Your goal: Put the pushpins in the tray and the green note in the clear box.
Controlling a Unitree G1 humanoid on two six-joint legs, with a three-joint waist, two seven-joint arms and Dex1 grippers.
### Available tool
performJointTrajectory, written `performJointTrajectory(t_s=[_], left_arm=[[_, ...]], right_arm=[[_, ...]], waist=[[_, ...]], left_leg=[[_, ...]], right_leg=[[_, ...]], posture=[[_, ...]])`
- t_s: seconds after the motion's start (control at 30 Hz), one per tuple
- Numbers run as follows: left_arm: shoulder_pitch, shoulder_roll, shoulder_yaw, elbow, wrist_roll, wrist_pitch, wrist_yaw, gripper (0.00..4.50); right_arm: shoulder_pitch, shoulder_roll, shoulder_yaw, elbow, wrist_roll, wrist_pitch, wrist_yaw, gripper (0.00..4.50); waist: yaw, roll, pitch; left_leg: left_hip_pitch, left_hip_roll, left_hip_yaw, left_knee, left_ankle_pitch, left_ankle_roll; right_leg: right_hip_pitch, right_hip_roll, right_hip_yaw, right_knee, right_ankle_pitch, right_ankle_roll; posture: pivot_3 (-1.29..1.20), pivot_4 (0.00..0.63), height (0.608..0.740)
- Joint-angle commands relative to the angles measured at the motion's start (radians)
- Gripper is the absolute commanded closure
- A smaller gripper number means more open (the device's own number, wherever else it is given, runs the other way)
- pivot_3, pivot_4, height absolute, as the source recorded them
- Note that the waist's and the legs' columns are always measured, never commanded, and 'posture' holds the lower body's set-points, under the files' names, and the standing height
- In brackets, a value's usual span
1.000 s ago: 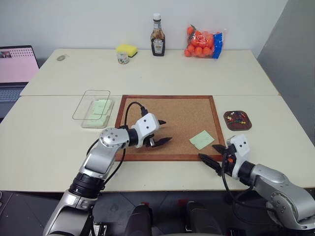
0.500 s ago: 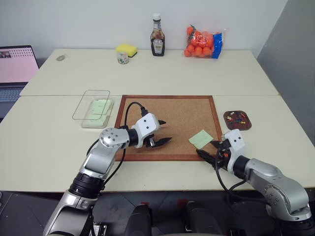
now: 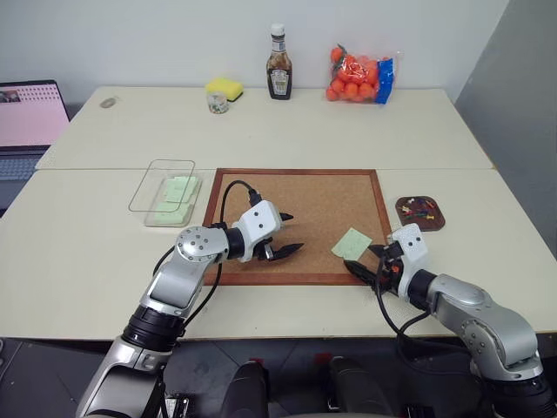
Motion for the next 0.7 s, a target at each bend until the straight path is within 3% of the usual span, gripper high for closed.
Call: performJointTrajectory(t_s=[0.03, 0.1, 0.33, 0.7], left_arm=[[-0.004, 0.005, 0.016, -0.019, -0.006, -0.011, 0.007, 1.06], [-0.006, 0.003, 0.014, -0.018, -0.005, -0.01, 0.009, 1.06], [-0.008, 0.009, 0.017, -0.012, -0.004, -0.013, 0.008, 1.06], [-0.02, 0.005, 0.014, -0.002, -0.001, -0.018, 0.009, 1.06]], right_arm=[[0.003, 0.0, -0.017, -0.011, -0.011, 0.018, -0.017, 0.35], [-0.004, 0.005, -0.012, -0.01, -0.022, -0.003, -0.017, 0.35], [0.032, -0.134, 0.117, -0.053, -0.167, -0.199, 0.098, 0.35], [-0.02, -0.112, 0.172, 0.059, -0.276, -0.322, 0.127, 0.35]], waist=[[0.0, 0.0, 0.0], [0.0, 0.0, 0.0], [0.0, 0.0, 0.0], [0.0, -0.001, 0.0]], left_leg=[[0.0, 0.0, 0.0, 0.0, 0.0, 0.0], [0.0, 0.0, 0.0, 0.0, 0.0, 0.0], [0.0, 0.0, 0.0, 0.0, 0.0, 0.0], [0.0, 0.0, 0.0, 0.0, 0.0, 0.0]], right_leg=[[0.0, 0.0, 0.0, 0.0, 0.0, 0.0], [0.0, 0.0, 0.0, 0.0, 0.0, 0.0], [0.0, 0.0, 0.0, -0.001, 0.0, 0.0], [0.0, 0.0, 0.0, -0.001, 0.0, 0.0]], posture=[[0.0, 0.15, 0.74], [0.0, 0.15, 0.74], [0.0, 0.15, 0.74], [0.0, 0.15, 0.74]])
